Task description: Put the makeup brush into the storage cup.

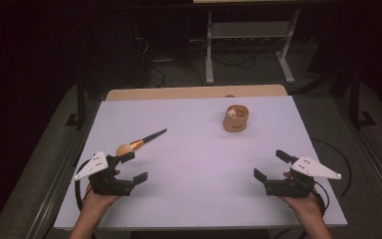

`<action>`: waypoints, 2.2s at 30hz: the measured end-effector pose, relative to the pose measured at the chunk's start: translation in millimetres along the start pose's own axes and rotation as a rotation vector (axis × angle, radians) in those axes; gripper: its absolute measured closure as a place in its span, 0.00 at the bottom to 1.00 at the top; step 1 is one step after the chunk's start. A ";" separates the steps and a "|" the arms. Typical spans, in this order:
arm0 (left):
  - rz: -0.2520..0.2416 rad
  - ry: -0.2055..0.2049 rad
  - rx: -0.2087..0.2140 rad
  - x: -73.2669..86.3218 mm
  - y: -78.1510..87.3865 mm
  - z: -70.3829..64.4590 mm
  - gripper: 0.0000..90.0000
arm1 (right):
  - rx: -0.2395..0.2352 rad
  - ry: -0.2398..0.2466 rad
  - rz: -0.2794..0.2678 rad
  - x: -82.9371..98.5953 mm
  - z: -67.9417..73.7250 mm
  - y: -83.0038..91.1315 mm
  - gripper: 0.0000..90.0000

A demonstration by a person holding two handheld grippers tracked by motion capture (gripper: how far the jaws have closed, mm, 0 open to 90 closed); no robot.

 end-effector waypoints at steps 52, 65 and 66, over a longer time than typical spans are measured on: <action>0.002 0.018 -0.022 -9.6 -12.9 24.7 0.12 | -0.024 0.002 -0.018 -3.8 6.5 -1.1 0.00; -0.012 0.005 -0.036 -18.3 -14.7 35.7 0.12 | -0.024 0.001 -0.019 -3.4 7.2 -1.0 0.00; -0.011 0.002 -0.038 -18.4 -14.7 36.9 0.12 | -0.024 0.002 -0.019 -3.4 7.3 -1.0 0.00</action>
Point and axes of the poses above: each handheld gripper's, and its own axes: y roughly backward along the jaws, x roughly out of its underside, z roughly to its left, the point moved 8 cm from there along -y, roughly forward along the jaws, and after that the axes turned 7 degrees about -y, right-handed, at the moved point
